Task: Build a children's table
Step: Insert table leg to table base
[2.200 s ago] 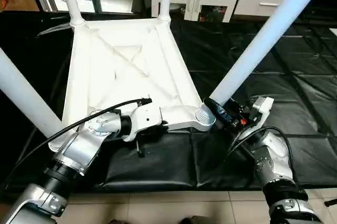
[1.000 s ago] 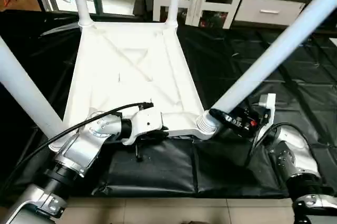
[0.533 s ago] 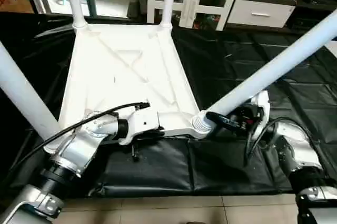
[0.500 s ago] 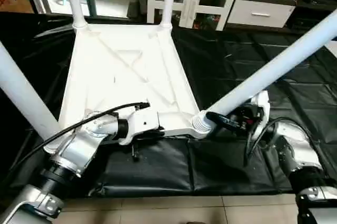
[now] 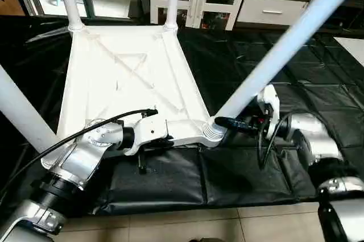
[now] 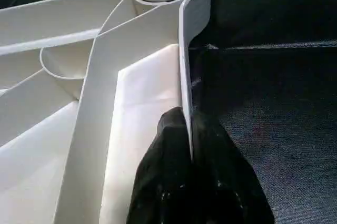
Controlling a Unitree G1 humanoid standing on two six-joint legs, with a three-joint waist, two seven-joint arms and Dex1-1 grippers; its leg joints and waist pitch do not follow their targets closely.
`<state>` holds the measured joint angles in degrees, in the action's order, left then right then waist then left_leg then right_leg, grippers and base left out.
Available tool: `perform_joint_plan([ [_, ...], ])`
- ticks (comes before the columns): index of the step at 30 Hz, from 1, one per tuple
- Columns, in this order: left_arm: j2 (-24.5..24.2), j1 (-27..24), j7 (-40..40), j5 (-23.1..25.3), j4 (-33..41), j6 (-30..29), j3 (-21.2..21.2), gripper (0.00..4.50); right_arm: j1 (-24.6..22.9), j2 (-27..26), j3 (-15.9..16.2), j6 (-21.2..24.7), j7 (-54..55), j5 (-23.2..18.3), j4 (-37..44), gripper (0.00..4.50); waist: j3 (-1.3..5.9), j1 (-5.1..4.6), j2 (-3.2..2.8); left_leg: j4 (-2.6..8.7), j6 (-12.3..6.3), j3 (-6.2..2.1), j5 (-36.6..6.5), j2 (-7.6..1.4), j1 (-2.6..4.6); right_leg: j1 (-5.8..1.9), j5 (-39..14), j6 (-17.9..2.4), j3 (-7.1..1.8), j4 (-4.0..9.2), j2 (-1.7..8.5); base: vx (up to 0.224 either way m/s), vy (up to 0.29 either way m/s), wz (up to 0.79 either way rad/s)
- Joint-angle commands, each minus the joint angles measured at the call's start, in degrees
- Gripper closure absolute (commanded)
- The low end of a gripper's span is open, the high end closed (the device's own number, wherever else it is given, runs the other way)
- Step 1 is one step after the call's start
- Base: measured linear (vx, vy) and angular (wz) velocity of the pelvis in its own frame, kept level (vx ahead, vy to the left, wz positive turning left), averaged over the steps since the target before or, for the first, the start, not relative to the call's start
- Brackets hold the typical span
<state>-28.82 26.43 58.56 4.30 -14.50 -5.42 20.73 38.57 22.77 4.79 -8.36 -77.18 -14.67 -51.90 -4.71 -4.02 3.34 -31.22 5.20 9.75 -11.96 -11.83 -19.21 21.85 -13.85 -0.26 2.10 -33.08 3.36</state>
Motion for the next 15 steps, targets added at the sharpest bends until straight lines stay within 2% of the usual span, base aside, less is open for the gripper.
perform_joint_plan([
  [1, 1.3, -0.5, -0.6, 1.3, 0.1, -0.2, 2.2, 4.50, -5.9, -1.1, 12.2, 1.8, -2.9, 14.1, -8.3, 2.64, -1.09, -0.21, -1.03, 5.18, 0.11, -1.12, -30.4, -2.28, -0.05, 1.82, -29.0, -8.3, -2.78, 5.99, 4.09, 0.000, 0.000, 0.00],
  [4, 1.3, -0.8, -0.9, 1.4, 0.4, -0.4, 2.0, 4.50, -6.2, -0.8, 12.1, 1.5, -4.1, 13.3, -7.8, 2.64, -1.05, -0.20, -0.97, 5.23, 0.13, -1.22, -31.0, -2.36, 0.10, 1.96, -30.2, -7.8, -2.81, 6.11, 4.13, 0.000, 0.000, 0.00],
  [6, 1.0, -1.1, -0.9, 1.6, 0.4, -0.4, 1.9, 4.50, -6.5, 0.0, 10.9, -0.1, -4.2, 12.2, -7.1, 2.64, -1.03, -0.22, -1.05, 5.26, 0.16, -1.19, -30.8, -2.39, 0.06, 1.94, -29.6, -7.8, -2.83, 6.09, 4.10, 0.000, 0.000, 0.00],
  [12, 1.0, -1.1, -1.0, 1.9, 0.1, -0.3, 2.0, 4.50, -7.5, 1.9, 7.9, -0.6, -5.8, 9.0, -5.0, 2.64, -0.87, -0.20, -1.06, 5.25, -0.07, -0.96, -29.6, -2.45, 0.01, 1.81, -27.1, -8.5, -2.84, 5.96, 3.94, 0.000, 0.000, 0.00],
  [13, 1.1, -1.0, -1.1, 2.0, -0.1, -0.3, 2.0, 4.50, -8.1, 2.5, 7.8, 0.1, -7.3, 8.9, -4.4, 2.64, -0.71, 0.01, -1.11, 5.10, -0.29, -0.67, -28.8, -2.49, 0.24, 1.87, -25.6, -8.9, -2.96, 5.92, 3.85, 0.000, 0.000, 0.00],
  [15, 1.2, -1.0, -1.1, 2.0, -0.2, -0.2, 2.1, 4.50, -8.5, 2.8, 8.3, 0.6, -8.2, 9.2, -4.3, 2.64, -0.61, 0.14, -1.07, 5.11, -0.54, -0.52, -27.2, -2.52, 0.00, 1.58, -23.3, -9.5, -2.99, 5.69, 3.76, 0.000, 0.000, 0.00],
])
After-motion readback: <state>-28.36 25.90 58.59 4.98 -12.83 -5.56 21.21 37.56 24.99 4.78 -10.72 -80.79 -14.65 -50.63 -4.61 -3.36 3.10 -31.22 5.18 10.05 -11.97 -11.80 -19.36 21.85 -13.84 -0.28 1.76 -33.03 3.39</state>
